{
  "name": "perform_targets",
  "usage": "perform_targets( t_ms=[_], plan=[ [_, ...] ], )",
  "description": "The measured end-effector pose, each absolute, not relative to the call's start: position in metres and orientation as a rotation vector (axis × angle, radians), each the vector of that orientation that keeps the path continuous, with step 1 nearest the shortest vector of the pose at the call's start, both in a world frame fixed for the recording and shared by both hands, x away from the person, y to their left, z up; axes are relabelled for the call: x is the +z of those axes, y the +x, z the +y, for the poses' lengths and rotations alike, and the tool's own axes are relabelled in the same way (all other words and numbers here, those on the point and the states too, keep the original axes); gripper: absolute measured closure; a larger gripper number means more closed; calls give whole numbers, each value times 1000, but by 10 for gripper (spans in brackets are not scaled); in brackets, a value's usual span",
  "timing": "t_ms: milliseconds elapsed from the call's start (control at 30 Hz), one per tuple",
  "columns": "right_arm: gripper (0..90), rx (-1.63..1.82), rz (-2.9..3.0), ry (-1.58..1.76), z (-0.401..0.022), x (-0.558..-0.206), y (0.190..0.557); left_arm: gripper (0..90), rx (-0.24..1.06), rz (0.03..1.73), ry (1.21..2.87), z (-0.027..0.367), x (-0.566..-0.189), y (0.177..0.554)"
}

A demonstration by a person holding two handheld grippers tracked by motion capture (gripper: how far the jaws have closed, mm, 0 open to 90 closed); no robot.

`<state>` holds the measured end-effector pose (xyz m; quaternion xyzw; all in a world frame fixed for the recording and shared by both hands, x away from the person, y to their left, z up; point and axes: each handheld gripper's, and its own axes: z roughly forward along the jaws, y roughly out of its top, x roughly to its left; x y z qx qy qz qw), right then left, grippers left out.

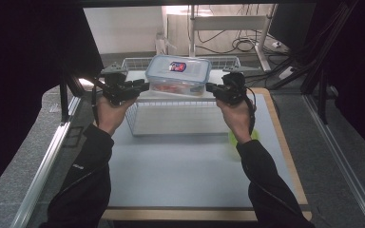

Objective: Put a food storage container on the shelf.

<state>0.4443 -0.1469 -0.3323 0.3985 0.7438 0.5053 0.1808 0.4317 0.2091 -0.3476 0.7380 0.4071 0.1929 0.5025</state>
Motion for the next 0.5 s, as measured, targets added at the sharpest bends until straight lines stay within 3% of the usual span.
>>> perform_targets(
  t_ms=[500],
  plan=[
    [898, 1405, 2049, 1233, -148, -332, 473, 686, 443, 991, 1801, 194, -350, 442]
  ],
)
